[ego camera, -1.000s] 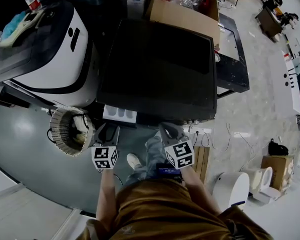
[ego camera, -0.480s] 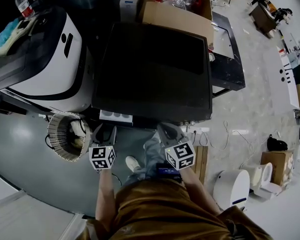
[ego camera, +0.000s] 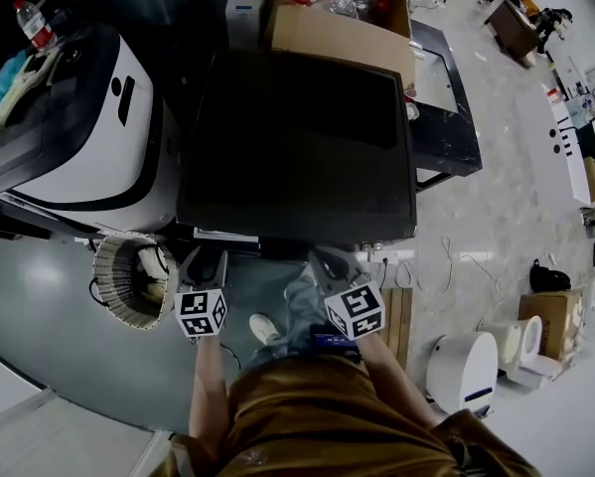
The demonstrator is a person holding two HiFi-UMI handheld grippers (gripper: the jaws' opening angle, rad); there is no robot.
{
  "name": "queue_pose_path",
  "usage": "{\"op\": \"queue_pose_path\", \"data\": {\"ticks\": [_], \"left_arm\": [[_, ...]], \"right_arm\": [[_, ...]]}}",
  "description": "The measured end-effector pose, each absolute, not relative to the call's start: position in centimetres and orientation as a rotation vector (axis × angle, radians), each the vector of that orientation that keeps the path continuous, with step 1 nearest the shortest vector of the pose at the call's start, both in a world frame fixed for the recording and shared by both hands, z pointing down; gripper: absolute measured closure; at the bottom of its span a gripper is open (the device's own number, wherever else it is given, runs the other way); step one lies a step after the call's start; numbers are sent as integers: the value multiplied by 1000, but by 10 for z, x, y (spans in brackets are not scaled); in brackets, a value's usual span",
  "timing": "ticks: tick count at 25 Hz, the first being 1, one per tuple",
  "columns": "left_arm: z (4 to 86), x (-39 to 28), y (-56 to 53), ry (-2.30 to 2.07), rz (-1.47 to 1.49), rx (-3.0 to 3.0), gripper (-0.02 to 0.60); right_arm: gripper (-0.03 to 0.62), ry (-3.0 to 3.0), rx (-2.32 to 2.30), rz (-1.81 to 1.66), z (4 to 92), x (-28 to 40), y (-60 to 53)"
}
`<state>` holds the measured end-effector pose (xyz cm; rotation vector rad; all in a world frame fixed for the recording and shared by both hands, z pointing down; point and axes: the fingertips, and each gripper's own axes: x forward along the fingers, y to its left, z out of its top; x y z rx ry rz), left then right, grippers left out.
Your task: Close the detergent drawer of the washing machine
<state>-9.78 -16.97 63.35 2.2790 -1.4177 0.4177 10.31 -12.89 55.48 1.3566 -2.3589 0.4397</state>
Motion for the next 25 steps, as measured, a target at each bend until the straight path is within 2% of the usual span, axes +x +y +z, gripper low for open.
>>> {"op": "queue_pose_path", "data": {"ticks": [25], "left_arm": [[638, -92, -195, -1424, 438, 2250, 370]], "right_arm": [[582, -2373, 1352, 418, 547, 111, -138]]}}
